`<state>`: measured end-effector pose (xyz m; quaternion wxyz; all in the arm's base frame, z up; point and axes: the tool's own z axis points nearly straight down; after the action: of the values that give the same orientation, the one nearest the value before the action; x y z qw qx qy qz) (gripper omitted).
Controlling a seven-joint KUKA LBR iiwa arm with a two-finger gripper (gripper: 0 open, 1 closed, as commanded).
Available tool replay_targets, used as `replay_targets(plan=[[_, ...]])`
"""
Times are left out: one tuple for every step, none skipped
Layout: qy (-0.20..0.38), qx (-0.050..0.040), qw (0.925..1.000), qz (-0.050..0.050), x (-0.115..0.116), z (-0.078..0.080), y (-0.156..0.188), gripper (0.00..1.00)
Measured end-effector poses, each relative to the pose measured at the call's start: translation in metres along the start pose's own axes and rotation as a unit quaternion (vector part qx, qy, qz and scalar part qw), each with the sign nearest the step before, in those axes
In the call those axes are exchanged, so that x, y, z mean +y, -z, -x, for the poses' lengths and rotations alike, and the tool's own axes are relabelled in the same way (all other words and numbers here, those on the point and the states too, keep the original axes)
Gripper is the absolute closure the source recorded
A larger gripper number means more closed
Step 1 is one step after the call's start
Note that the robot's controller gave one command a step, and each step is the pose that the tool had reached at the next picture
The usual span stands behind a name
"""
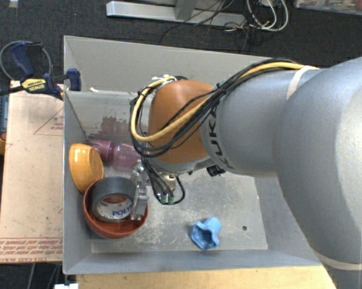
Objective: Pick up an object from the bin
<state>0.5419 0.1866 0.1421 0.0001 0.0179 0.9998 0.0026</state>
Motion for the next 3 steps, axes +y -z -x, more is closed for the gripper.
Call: replay_targets(plan=[[0.002, -0.0006, 1.0, 0.0, 0.001, -0.005, -0.002, 1.0], [0.014, -0.004, 0.9999, 0.003, -0.002, -0.011, -0.015, 1.0], [0.016, -0.0034, 0.9999, 0.001, -0.004, -0.009, -0.011, 1.0]])
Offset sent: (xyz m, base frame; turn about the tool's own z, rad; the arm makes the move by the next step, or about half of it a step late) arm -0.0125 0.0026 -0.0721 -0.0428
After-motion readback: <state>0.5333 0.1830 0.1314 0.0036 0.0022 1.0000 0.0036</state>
